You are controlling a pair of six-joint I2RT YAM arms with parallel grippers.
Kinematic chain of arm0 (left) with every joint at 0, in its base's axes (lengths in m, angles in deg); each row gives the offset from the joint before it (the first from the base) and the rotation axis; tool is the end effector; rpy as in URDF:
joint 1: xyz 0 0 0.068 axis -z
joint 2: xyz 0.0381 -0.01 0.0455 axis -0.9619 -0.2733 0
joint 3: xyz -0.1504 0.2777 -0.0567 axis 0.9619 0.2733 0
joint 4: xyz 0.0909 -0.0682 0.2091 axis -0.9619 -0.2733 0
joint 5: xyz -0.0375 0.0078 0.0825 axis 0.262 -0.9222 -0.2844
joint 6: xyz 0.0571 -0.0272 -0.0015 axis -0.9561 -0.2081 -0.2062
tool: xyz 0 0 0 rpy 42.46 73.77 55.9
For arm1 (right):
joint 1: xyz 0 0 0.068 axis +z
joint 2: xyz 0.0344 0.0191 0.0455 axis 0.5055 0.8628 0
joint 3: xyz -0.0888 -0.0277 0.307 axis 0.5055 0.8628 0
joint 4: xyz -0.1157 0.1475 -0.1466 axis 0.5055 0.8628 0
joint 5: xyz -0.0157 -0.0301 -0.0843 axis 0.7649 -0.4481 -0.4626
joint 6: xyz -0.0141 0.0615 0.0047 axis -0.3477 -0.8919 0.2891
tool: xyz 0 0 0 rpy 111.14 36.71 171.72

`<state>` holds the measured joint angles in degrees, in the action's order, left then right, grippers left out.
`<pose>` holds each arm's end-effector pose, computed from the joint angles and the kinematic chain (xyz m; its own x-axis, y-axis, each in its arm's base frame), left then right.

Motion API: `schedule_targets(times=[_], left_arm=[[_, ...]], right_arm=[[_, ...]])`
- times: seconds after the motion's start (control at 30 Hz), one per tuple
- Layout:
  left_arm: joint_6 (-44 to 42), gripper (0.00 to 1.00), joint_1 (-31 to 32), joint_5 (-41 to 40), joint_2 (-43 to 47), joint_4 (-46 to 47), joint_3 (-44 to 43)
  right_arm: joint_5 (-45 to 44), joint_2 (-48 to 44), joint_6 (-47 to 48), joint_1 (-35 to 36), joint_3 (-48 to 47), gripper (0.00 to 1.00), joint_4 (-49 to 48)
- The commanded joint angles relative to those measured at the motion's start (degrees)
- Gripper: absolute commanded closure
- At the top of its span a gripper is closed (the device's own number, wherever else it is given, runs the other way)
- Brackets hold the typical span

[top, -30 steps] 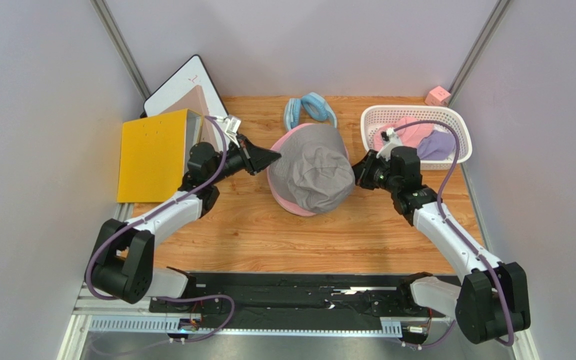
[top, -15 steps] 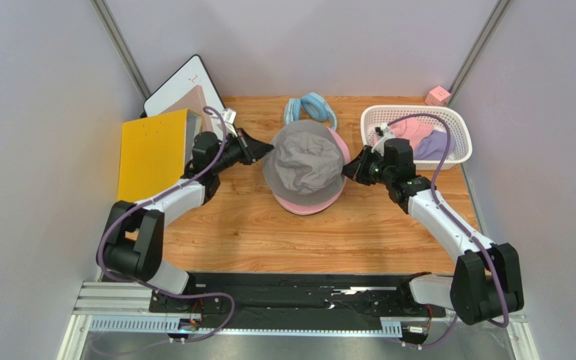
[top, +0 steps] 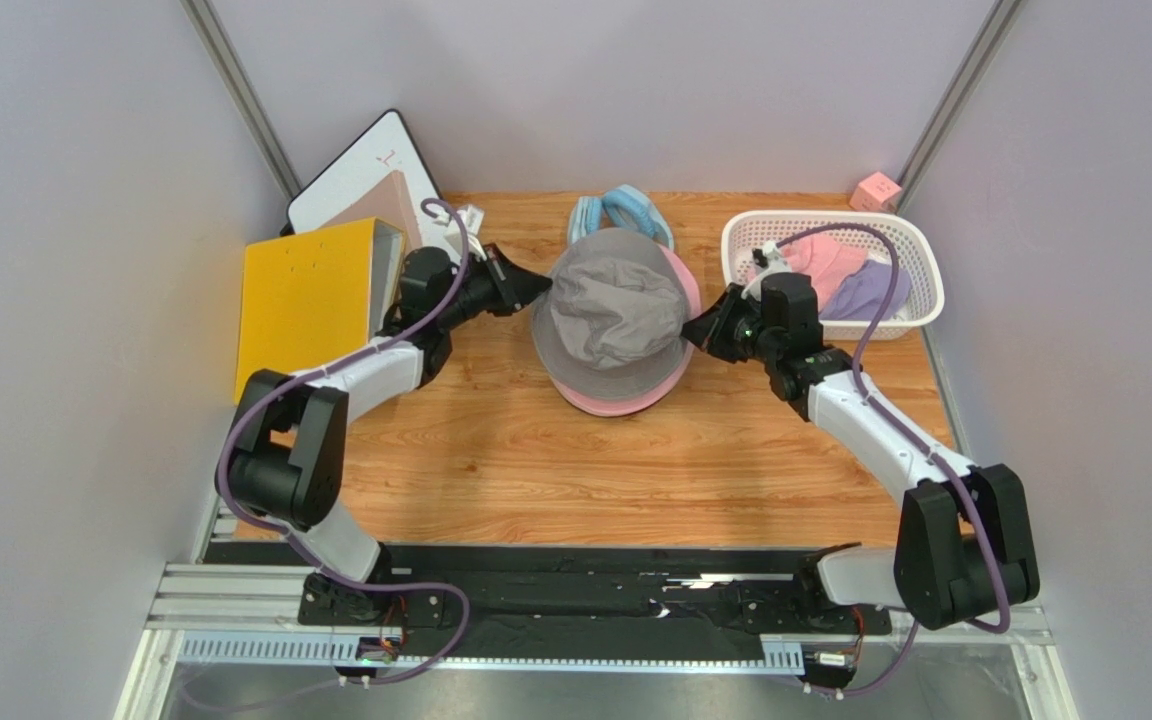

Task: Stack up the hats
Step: Stack the hat on the hat.

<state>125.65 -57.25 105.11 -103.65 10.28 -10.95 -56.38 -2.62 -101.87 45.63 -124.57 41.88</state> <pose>0.3361 -0.1255 0.3080 -0.5711 -0.4399 -0.6931 0.4223 0.5666 -0.7075 0.2553 0.0823 0.3024 -0.6847 0.3788 -0.6226 -0.0899 0.8039 0.5879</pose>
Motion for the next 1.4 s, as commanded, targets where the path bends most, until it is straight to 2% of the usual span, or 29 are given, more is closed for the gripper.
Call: schedule_targets(times=[0.0, 0.07, 0.13, 0.3, 0.33, 0.37, 0.43, 0.47, 0.57, 0.77, 0.93, 1.0, 1.07, 1.23, 1.37], left_arm=[[-6.36, 1.0, -0.98, -7.76, -4.06, -10.1, 0.0], [-6.36, 1.0, -0.8, -6.97, -4.41, -9.93, -0.17], [-6.54, 1.0, -0.45, -6.26, -3.98, -8.44, 0.0], [-7.41, 1.0, -0.01, -0.03, -5.02, -7.64, -3.42], [-8.11, 1.0, -0.01, 0.76, -5.38, -8.25, -4.21], [-8.47, 1.0, -0.01, 1.29, -5.64, -8.86, -5.7], [-9.87, 1.0, -0.01, 1.3, -6.7, -11.4, -7.46], [-10.31, 1.0, 0.08, 2.17, -7.05, -12.29, -9.38], [-12.24, 1.0, 0.34, 3.14, -8.28, -14.84, -12.55], [-16.03, 1.0, 1.22, 4.11, -9.07, -16.87, -14.76], [-17.79, 1.0, 2.19, 5.6, -9.16, -16.78, -15.55], [-18.31, 1.0, 2.63, 5.69, -9.25, -16.69, -16.0], [-18.66, 1.0, 2.98, 6.48, -9.34, -16.26, -16.17], [-19.37, 1.0, 3.51, 6.57, -9.16, -16.08, -16.0], [-19.46, 1.0, 3.86, 6.4, -8.72, -15.99, -16.0]], right_arm=[[-13.5, -1.93, 0.84, -0.77, 3.33, 1.0, 5.72], [-16.42, -3.07, 0.93, -0.68, 3.95, 1.0, 5.81], [-15.48, -5.01, 0.32, -0.5, 4.74, 1.0, 5.11], [-2.49, -8.61, 1.54, -0.06, 3.96, 0.97, 2.82], [-1.76, -10.01, 1.8, -0.06, 3.0, 0.92, 3.35], [-1.41, -10.63, 2.94, -0.06, 2.38, 0.76, 5.35], [-1.67, -11.95, 4.44, -0.76, 0.1, 0.56, 8.08], [-1.5, -13.18, 5.75, -1.2, -0.43, 0.41, 9.49], [1.31, -14.85, 6.9, -3.83, -2.19, 0.32, 10.12], [12.02, -11.35, 7.43, -7.35, -7.02, 0.43, 5.13], [22.66, -3.28, 4.19, -8.85, -9.66, 0.41, -5.58], [26.26, -0.2, 3.22, -9.11, -11.24, 0.35, -8.41], [28.03, 3.85, 2.6, -9.2, -12.39, 0.33, -11.23], [32.34, 10.09, 1.46, -9.29, -15.46, 0.32, -15.71], [36.47, 13.08, -3.53, -9.29, -13.9, 0.34, -22.82]])
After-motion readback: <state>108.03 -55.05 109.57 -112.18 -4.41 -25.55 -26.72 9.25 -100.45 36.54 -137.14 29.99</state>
